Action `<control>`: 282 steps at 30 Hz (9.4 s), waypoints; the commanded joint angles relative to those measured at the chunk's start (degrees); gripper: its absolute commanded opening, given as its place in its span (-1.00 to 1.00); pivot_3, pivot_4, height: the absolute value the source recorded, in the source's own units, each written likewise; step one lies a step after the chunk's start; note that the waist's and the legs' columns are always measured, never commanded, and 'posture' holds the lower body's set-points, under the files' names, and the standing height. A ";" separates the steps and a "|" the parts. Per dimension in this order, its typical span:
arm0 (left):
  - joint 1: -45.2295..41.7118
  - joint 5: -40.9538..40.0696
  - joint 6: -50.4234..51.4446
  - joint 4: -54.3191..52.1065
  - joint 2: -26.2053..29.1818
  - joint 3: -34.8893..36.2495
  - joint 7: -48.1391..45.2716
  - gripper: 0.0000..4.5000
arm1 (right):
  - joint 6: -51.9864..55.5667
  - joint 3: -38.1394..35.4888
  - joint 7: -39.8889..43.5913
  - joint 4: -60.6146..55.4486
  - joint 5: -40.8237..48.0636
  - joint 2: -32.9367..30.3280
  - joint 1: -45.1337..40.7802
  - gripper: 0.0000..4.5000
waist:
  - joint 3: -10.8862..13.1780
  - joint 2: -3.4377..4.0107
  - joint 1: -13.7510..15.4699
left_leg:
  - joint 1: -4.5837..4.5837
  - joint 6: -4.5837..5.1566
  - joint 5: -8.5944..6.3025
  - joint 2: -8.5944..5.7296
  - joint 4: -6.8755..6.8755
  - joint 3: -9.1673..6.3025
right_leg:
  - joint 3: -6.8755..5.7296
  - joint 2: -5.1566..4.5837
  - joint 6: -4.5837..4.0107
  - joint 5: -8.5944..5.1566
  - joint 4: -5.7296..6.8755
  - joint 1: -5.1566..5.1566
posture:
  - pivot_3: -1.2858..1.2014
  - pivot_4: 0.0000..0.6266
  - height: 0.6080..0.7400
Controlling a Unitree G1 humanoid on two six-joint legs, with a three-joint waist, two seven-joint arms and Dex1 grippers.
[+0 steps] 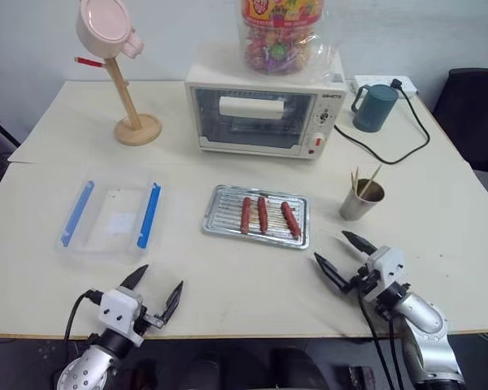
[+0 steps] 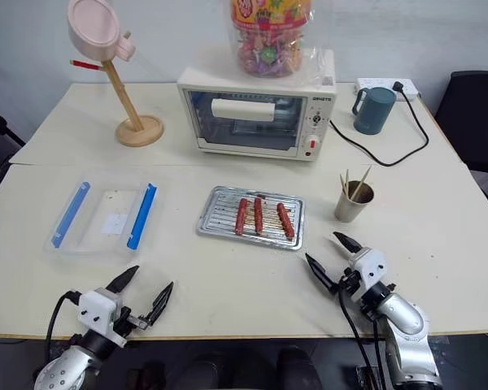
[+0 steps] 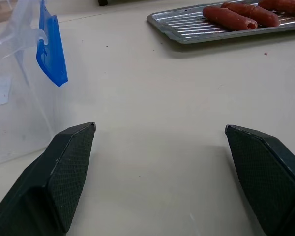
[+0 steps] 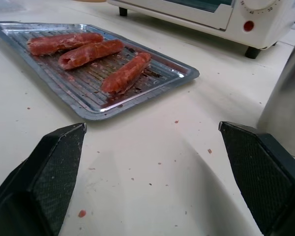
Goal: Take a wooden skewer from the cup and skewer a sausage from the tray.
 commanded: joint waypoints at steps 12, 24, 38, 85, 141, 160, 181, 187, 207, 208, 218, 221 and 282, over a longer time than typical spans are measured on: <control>-3.67 -31.81 18.03 -13.69 17.20 6.29 -20.38 0.98 | 6.01 -16.10 1.98 -17.82 9.65 -11.06 18.21 1.00 | 0.07 0.15 0.44 | -0.08 0.01 -0.01 0.00 0.02 -0.04 | -0.02 -0.04 -0.01 -0.01 -0.09 0.00 | 0.03 -0.52 1.00; -21.49 -35.62 25.32 -6.42 20.64 4.89 -23.90 0.98 | 21.60 -18.29 3.98 -24.11 19.53 -22.11 3.99 1.00 | 0.05 0.57 -1.95 | 0.25 0.03 -0.02 0.07 -0.01 -0.02 | -0.02 0.06 -0.04 -0.02 -0.03 0.30 | 0.03 -0.52 1.00; -22.38 -35.70 29.42 -10.60 17.51 0.63 -23.75 0.98 | 31.62 -2.36 11.20 -7.97 10.18 -25.69 -21.45 1.00 | 0.11 0.46 -0.84 | -0.23 0.07 0.05 -0.02 0.12 -0.11 | -0.12 -0.01 0.02 0.02 -0.07 -0.11 | 0.03 -0.52 1.00; -35.97 -37.71 31.27 -6.40 11.43 -5.12 -27.48 1.00 | 54.21 -12.02 16.61 -1.88 31.24 -23.81 -52.76 -0.99 | 0.15 0.50 -0.97 | -0.29 0.02 0.08 0.00 0.13 -0.08 | -0.12 0.00 0.03 0.02 -0.02 -0.20 | 0.03 -0.52 1.00; -35.69 -26.53 21.02 -1.57 12.59 0.58 -25.13 -1.00 | 54.62 -7.70 5.04 -33.92 36.46 -19.89 -9.71 0.56 | 0.20 0.39 -0.88 | -1.31 0.04 0.08 -0.13 0.70 -0.15 | -0.04 -0.01 0.12 0.07 0.47 -1.20 | 0.03 -0.52 1.00; -20.94 -26.71 21.26 -4.18 19.17 6.80 -28.97 -1.00 | 49.85 -3.36 4.97 -32.63 20.77 -20.95 -4.48 0.99 | 0.22 0.34 -0.94 | -0.51 0.02 0.10 -0.08 0.21 -0.19 | -0.03 -0.02 0.12 0.08 0.05 -0.44 | 0.03 -0.52 1.00; -13.41 -26.12 20.07 -4.36 16.92 9.53 -27.92 -1.00 | 63.00 20.61 -12.97 -16.18 -1.64 -8.20 -33.17 0.99 | 0.22 0.30 -1.00 | -1.04 -0.02 0.16 -0.16 0.19 -0.26 | -0.11 -0.08 0.08 0.06 0.16 -1.03 | 0.03 -0.52 1.00; -13.66 -26.07 19.96 -4.52 16.61 9.05 -27.44 -1.00 | 61.56 20.22 -13.03 -14.52 -3.50 -6.33 -32.58 0.56 | 0.21 0.30 -1.08 | -1.01 -0.07 0.24 -0.17 0.24 -0.17 | -0.02 -0.08 0.08 0.06 0.40 -1.09 | 0.03 -0.52 1.00; -14.64 -26.08 19.31 -3.45 16.59 8.10 -28.14 -1.00 | 61.80 18.92 -13.04 -14.06 -4.90 -4.99 -30.62 -0.50 | 0.20 0.27 -1.06 | -1.00 -0.09 0.27 -0.17 0.23 -0.17 | -0.02 -0.07 0.06 0.05 0.46 -1.12 | 0.03 -0.52 1.00; -14.69 -26.09 19.30 -3.42 16.60 8.06 -28.15 -1.00 | 61.77 18.85 -13.11 -14.07 -4.93 -4.92 -30.58 -0.50 | 0.20 0.27 -1.06 | -1.00 -0.09 0.27 -0.17 0.23 -0.17 | -0.01 -0.07 0.06 0.05 0.46 -1.12 | 0.03 -0.52 1.00; -14.87 -26.08 19.21 -3.16 16.61 7.91 -28.51 -1.00 | 62.25 18.43 -12.99 -14.40 -4.72 -4.66 -30.23 -0.50 | 0.19 0.27 -1.07 | -1.00 -0.09 0.27 -0.17 0.23 -0.18 | -0.02 -0.07 0.06 0.05 0.47 -1.12 | 0.03 -0.52 1.00; -14.81 -26.05 19.26 -3.20 16.58 7.87 -28.58 -1.00 | 62.44 18.40 -12.78 -14.53 -4.59 -4.70 -30.03 -0.50 | 0.19 0.27 -1.06 | -0.99 -0.09 0.27 -0.17 0.23 -0.18 | -0.02 -0.07 0.06 0.05 0.47 -1.12 | 0.03 -0.52 1.00; -20.30 -26.79 22.95 -4.46 17.56 5.67 -27.50 -1.00 | 44.85 15.83 -4.42 -4.65 -9.70 -5.36 -34.90 0.19 | 0.19 0.26 -1.12 | -1.00 -0.14 0.31 -0.18 0.23 -0.13 | -0.01 -0.05 0.06 0.05 0.58 -1.19 | 0.03 -0.52 1.00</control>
